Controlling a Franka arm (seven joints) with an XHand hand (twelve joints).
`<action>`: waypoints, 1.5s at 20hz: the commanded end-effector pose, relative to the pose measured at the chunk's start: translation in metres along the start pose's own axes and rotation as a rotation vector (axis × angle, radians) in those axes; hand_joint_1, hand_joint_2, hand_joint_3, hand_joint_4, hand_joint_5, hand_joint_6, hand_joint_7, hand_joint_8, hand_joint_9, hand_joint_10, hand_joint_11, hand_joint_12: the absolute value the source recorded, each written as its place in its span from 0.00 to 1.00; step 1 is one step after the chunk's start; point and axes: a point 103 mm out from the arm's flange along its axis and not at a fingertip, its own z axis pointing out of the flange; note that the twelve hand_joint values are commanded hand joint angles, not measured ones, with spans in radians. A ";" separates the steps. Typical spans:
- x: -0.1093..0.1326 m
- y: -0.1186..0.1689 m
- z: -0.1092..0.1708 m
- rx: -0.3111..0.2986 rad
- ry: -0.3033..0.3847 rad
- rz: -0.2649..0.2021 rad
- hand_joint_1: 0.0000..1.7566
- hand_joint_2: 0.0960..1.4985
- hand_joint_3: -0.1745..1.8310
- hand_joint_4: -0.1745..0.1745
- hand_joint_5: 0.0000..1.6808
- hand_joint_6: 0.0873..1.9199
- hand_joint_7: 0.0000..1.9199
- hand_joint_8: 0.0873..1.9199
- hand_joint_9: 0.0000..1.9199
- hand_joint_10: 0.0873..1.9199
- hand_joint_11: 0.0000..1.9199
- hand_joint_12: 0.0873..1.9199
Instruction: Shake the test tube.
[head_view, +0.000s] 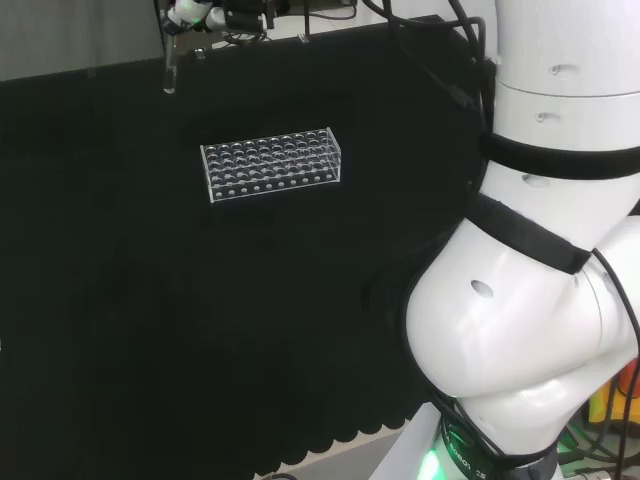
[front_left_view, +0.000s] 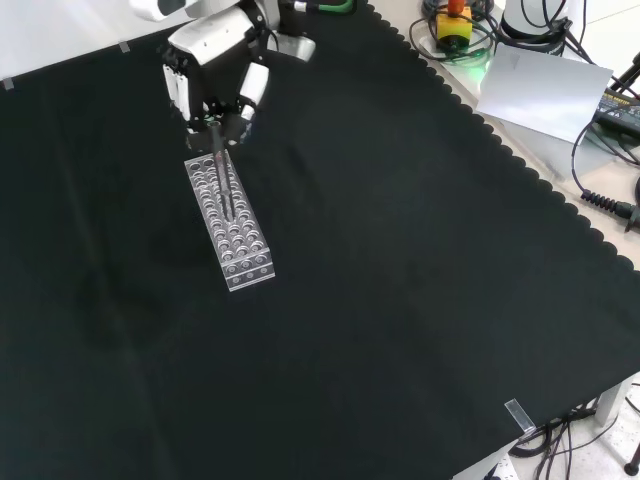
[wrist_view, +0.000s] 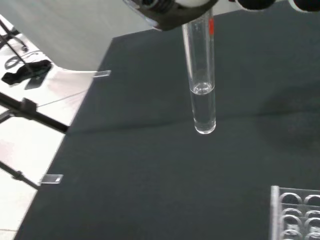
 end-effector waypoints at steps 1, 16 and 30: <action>-0.001 -0.006 -0.004 -0.008 -0.009 0.007 0.70 0.66 0.00 0.00 0.88 0.03 0.93 0.13 0.87 0.15 0.63 0.46; -0.167 -0.090 -0.049 -0.076 -0.091 0.361 0.70 0.66 0.00 0.00 0.88 0.02 0.93 0.13 0.87 0.15 0.63 0.46; -0.186 -0.112 -0.062 -0.087 -0.126 0.396 0.70 0.66 0.00 0.00 0.89 0.02 0.93 0.13 0.87 0.15 0.63 0.46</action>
